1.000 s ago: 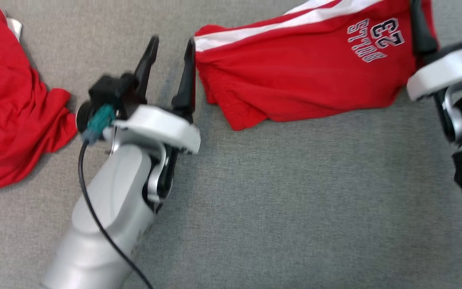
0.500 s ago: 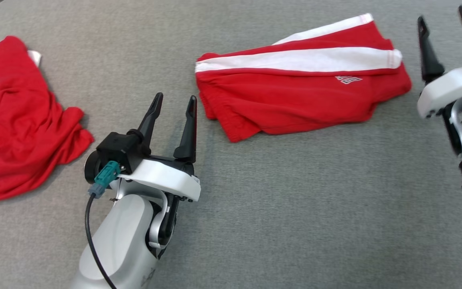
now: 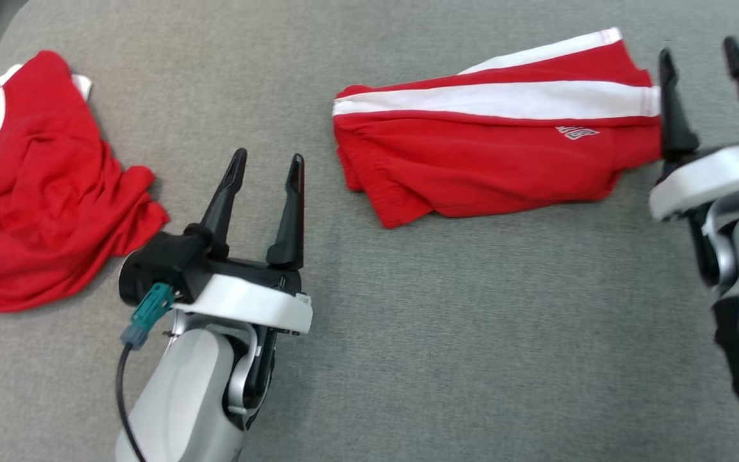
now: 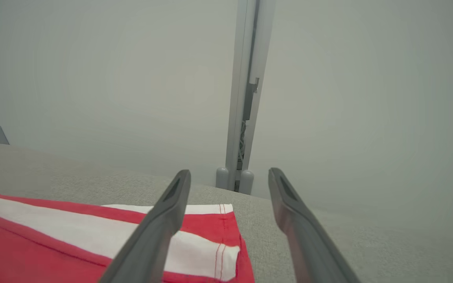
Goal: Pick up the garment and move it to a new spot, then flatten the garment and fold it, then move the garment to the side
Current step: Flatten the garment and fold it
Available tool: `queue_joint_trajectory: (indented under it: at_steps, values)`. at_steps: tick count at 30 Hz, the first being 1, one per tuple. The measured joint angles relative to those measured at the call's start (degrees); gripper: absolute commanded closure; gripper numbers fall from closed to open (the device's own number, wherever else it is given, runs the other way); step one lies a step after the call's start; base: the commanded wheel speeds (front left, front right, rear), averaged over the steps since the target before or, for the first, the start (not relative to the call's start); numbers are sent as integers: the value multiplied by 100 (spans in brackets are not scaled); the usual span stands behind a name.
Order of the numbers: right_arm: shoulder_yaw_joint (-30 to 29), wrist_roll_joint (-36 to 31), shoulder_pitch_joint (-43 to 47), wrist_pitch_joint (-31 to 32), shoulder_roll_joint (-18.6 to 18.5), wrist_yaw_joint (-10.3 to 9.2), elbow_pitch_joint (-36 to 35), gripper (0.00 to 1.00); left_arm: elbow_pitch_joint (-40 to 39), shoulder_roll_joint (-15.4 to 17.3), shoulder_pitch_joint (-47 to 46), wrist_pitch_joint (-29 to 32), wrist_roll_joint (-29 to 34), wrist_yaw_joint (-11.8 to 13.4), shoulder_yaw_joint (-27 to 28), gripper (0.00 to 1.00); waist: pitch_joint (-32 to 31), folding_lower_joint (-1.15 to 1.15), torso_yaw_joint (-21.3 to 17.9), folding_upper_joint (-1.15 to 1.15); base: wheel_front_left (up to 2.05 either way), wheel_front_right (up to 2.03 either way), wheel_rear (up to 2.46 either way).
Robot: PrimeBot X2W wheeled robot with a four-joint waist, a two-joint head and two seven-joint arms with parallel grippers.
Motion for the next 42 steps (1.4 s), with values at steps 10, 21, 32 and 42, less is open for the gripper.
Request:
queue_joint_trajectory:
  at_steps: [10,21,32,42]
  values:
    - [86,224,1544,-1,526,0,-1244,0,-799,-4,756,-3,356,45,554,0,-378,0,-562,0,0,0,0]
    - [-33,456,2657,0,732,-1,-1662,0,-1076,-4,1701,-9,692,51,722,0,-1077,0,-911,0,0,0,0]
    - [-308,556,3202,0,824,-1,-1702,0,-1054,-3,2020,-9,675,34,521,0,-1445,0,-884,0,0,0,0]
    - [-433,1150,2944,0,912,-1,-1284,0,-1118,-3,1969,-9,726,-2,408,0,-1259,0,-729,0,0,0,0]
